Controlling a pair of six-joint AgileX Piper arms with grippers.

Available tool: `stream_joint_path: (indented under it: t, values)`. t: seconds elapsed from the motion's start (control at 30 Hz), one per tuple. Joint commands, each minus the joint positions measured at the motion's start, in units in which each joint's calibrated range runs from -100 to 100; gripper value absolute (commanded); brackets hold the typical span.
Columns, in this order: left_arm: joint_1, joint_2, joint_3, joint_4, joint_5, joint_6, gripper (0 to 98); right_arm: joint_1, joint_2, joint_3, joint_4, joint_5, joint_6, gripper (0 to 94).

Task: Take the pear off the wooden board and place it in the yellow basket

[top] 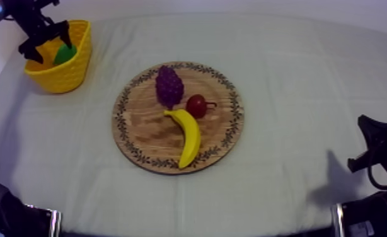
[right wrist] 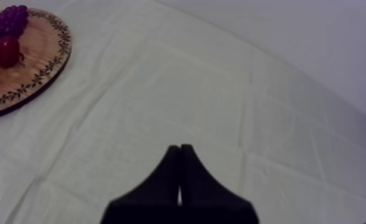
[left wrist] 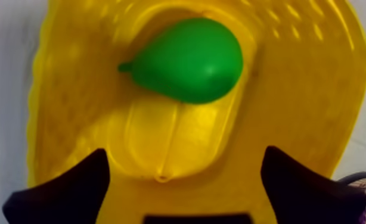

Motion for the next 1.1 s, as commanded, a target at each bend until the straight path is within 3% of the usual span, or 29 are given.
stream_joint_path:
  t: [0.0, 0.43, 0.63, 0.8, 1.07]
  values:
    - [0.0, -0.7, 0.4, -0.03, 0.1, -0.1, 96.0, 0.0, 0.0, 0.0, 0.0, 0.0, 0.0, 0.2]
    - [0.8, -12.8, 7.2, -1.36, 0.1, 0.4, 89.3, 0.0, 0.0, 0.0, 0.0, 0.0, 0.0, 0.2]
    - [1.2, -22.7, 13.3, -1.4, 0.1, 1.0, 82.4, 0.0, 0.0, 0.0, 0.0, 0.0, 0.0, 0.2]
    - [1.4, -31.1, 20.3, -2.55, -0.2, 1.5, 73.6, 0.0, 0.0, 0.0, 0.0, 0.0, 0.0, 0.2]
    - [-0.1, -44.1, 34.4, -2.73, -3.3, 0.4, 61.6, 0.0, 0.0, 0.0, 0.0, 0.0, 0.0, 0.2]
